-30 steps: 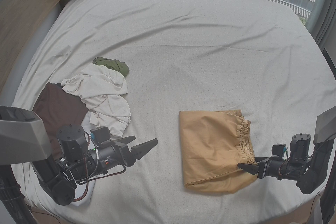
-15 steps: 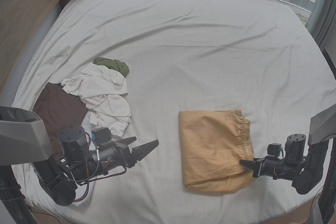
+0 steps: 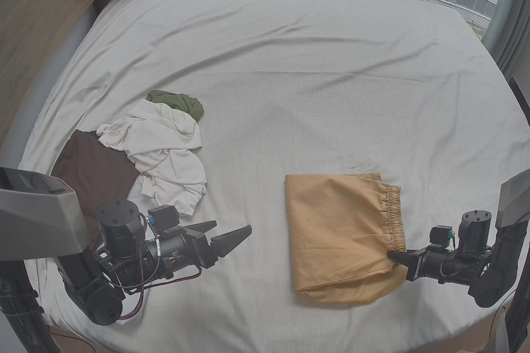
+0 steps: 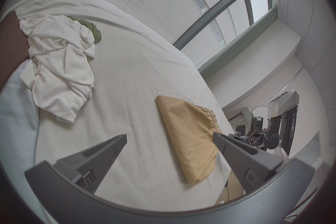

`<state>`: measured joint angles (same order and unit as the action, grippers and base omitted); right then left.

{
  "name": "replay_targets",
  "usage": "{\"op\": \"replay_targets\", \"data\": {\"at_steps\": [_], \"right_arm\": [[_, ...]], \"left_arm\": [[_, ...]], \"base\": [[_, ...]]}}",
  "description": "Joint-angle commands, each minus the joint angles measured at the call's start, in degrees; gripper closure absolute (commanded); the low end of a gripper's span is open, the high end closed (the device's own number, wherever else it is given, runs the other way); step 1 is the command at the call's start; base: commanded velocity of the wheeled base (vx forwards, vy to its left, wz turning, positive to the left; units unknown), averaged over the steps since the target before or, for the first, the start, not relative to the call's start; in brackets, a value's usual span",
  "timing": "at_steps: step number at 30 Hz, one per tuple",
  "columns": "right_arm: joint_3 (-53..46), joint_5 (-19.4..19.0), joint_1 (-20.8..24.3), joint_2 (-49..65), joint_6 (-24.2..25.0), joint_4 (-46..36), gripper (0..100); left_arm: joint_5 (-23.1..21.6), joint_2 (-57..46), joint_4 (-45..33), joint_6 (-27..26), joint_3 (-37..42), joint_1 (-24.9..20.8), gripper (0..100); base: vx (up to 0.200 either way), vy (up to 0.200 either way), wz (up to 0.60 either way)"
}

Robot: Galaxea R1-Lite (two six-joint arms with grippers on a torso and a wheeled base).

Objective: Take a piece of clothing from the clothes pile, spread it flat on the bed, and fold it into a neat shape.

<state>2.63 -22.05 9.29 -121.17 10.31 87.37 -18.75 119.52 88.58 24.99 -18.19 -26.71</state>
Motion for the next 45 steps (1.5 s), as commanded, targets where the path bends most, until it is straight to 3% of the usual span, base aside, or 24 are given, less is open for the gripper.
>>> {"op": "replay_targets", "data": {"at_steps": [1, 9, 16, 17, 32, 36, 45], "right_arm": [[-1.05, -0.01, -0.41, 0.68, -0.82, -0.01, 100], [-2.46, -0.01, -1.29, -2.75, -2.40, 0.08, 100], [-2.55, -0.01, -3.31, -5.30, -6.80, 0.61, 100], [-2.55, -0.01, -3.22, -5.21, -6.80, 0.61, 0], [0.00, -0.27, -4.81, -2.58, -5.66, 0.08, 0], [0.71, -1.24, -4.72, -4.86, -3.28, 0.61, 0], [2.03, -9.68, -4.54, -6.00, 5.16, 0.70, 0]], "left_arm": [[0.03, 0.37, 0.02, 0.06, 0.00, -0.01, 0], [0.03, 0.37, 0.02, -0.03, 0.08, -0.01, 0], [0.03, 0.37, 0.02, -0.03, 0.17, -0.10, 0], [0.03, 0.37, 0.02, -0.03, 0.17, -0.10, 0], [0.12, 0.81, 0.02, -0.03, 0.17, -0.45, 0], [0.12, 0.81, 0.02, 0.06, 0.08, -0.45, 0], [0.20, 0.81, 0.02, 0.06, 0.08, -0.45, 0]], "base": [[0.000, 0.000, 0.00], [0.000, 0.000, 0.00], [0.000, 0.000, 0.00], [0.000, 0.000, 0.00], [0.000, 0.000, 0.00], [0.000, 0.000, 0.00], [0.000, 0.000, 0.00]]}}
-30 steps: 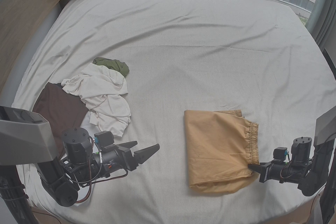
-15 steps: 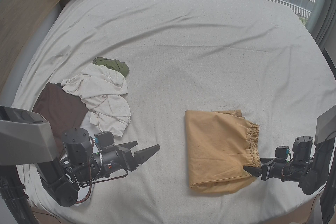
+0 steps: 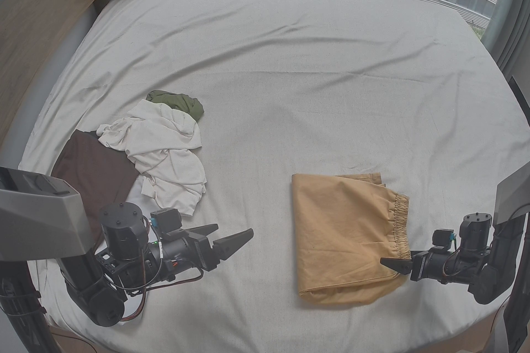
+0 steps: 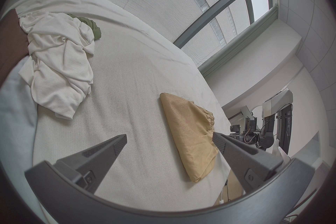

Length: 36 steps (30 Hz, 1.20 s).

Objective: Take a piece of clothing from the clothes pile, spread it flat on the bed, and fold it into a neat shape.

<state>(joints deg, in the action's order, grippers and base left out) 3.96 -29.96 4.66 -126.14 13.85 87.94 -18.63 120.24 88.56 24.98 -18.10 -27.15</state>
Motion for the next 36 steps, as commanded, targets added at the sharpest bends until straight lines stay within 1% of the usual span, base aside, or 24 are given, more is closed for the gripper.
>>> {"op": "replay_targets", "data": {"at_steps": [1, 3, 6, 8, 10, 11, 13, 17, 22, 28, 29, 36], "right_arm": [[1.14, -2.64, 0.18, -1.57, 2.41, 0.12, 0], [2.10, -3.96, 0.27, -2.54, 3.64, 0.12, 0], [2.72, -4.31, 0.27, -3.24, 4.34, 0.12, 0], [3.86, -4.49, 0.53, -4.21, 5.66, 0.12, 0], [4.65, -5.98, 0.79, -4.65, 6.81, 0.12, 0], [4.65, -5.98, 0.79, -4.65, 6.81, 0.12, 0], [5.09, -8.18, 1.14, -4.56, 8.48, 0.12, 0], [5.27, -9.94, 1.23, -4.21, 9.97, 0.12, 0], [5.53, -10.20, 2.73, -4.56, 10.06, 0.12, 0], [6.06, -10.11, 3.25, -4.56, 10.06, 0.21, 0], [5.97, -10.11, 3.25, -4.56, 9.97, 0.21, 100], [5.88, -10.11, 3.25, -4.21, 9.97, 0.21, 100]], "left_arm": [[-0.01, 0.09, 0.03, -0.02, 0.00, -0.01, 0], [-0.01, 0.09, 0.03, -0.02, 0.00, -0.01, 0], [-0.01, 0.00, 0.03, -0.02, 0.00, -0.01, 0], [-0.01, 0.00, 0.03, -0.02, 0.00, 0.08, 0], [-0.01, 0.00, 0.03, 0.07, -0.09, 0.08, 0], [-0.01, 0.00, 0.03, 0.07, -0.09, 0.08, 0], [0.08, -0.27, 0.03, -0.02, 0.00, 0.08, 0], [0.08, -0.44, 0.03, -0.02, -0.09, 0.08, 0], [0.08, -0.53, 0.03, -0.02, -0.09, -0.01, 0], [0.17, -0.70, 0.03, -0.02, -0.09, 0.08, 0], [0.26, -0.62, 0.03, -0.02, -0.18, -0.01, 0], [0.26, -0.70, 0.12, -0.02, -0.18, 0.08, 0]], "base": [[0.000, 0.000, 0.00], [0.000, 0.000, 0.00], [0.000, 0.000, 0.00], [0.000, 0.000, 0.00], [0.000, 0.000, 0.00], [0.000, 0.000, 0.00], [0.000, 0.000, 0.00], [0.000, 0.000, 0.00], [0.000, 0.000, 0.00], [0.000, 0.000, 0.00], [0.000, 0.000, 0.00], [0.000, 0.000, 0.00]]}}
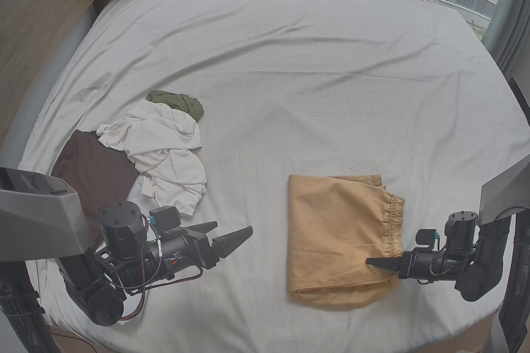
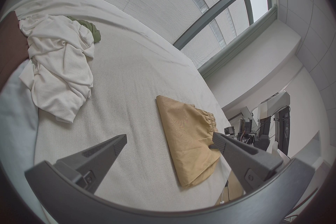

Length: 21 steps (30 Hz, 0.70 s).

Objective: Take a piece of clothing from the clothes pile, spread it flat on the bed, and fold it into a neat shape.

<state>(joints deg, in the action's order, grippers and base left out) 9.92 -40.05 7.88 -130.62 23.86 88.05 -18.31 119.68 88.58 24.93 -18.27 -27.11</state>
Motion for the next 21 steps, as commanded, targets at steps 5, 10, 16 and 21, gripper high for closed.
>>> {"op": "replay_targets", "data": {"at_steps": [5, 10, 16, 21], "right_arm": [[-0.52, -0.91, 0.47, 1.60, -0.04, 0.10, 100], [-1.66, -2.93, 1.35, 5.38, 0.14, 0.10, 100], [-2.28, -2.93, 4.34, 10.74, 0.40, 0.01, 100], [-1.49, -2.41, 9.62, 17.42, 2.69, 0.10, 100]], "left_arm": [[-0.06, -0.23, 0.10, 0.03, -0.01, 0.22, 0], [-0.23, -0.93, 0.10, 0.12, 0.08, 0.48, 0], [-0.15, -1.81, 0.10, 0.21, 0.26, 0.57, 0], [-0.32, -5.15, 0.10, 0.21, 0.87, 1.62, 0]], "base": [[0.000, 0.000, 0.00], [0.000, 0.000, 0.00], [0.000, 0.000, 0.00], [0.000, 0.000, 0.00]]}}
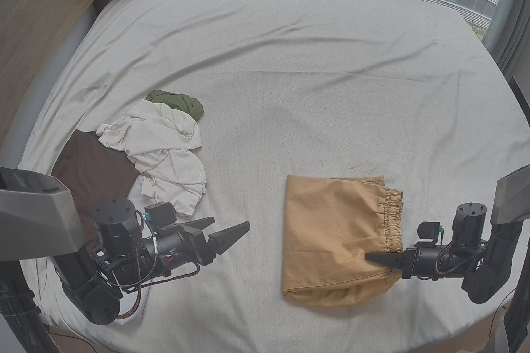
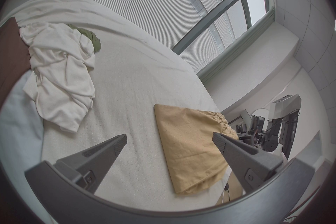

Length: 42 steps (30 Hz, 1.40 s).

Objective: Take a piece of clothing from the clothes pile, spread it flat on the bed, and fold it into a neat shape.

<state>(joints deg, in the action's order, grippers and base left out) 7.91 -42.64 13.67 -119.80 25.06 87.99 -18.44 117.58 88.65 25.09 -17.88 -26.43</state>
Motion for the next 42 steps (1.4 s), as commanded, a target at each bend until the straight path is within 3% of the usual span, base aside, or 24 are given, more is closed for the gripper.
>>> {"op": "replay_targets", "data": {"at_steps": [1, 15, 26, 34, 42], "right_arm": [[0.79, 0.19, 4.62, 7.30, 1.92, 0.16, 100], [10.11, 1.69, 7.96, 12.39, 7.46, -0.01, 100], [19.77, 1.60, 7.96, 10.29, 8.77, -1.68, 100], [28.91, 1.69, 7.96, 7.91, 10.44, -5.99, 100], [39.55, 1.69, 7.78, 7.47, 10.53, -15.92, 100]], "left_arm": [[-0.28, -3.67, 0.03, 0.14, 0.48, 1.29, 0], [-0.54, -5.69, -0.06, 0.31, 0.74, 2.96, 0], [-0.54, -5.78, 0.03, 0.49, 0.92, 2.96, 0], [-0.54, -5.69, -0.06, 0.49, 0.92, 3.40, 0], [-0.63, -5.69, -0.06, 0.49, 0.92, 3.84, 0]], "base": [[0.000, 0.000, 0.00], [0.000, 0.000, 0.00], [0.000, 0.000, 0.00], [0.000, 0.000, 0.00], [0.000, 0.000, 0.00]]}}
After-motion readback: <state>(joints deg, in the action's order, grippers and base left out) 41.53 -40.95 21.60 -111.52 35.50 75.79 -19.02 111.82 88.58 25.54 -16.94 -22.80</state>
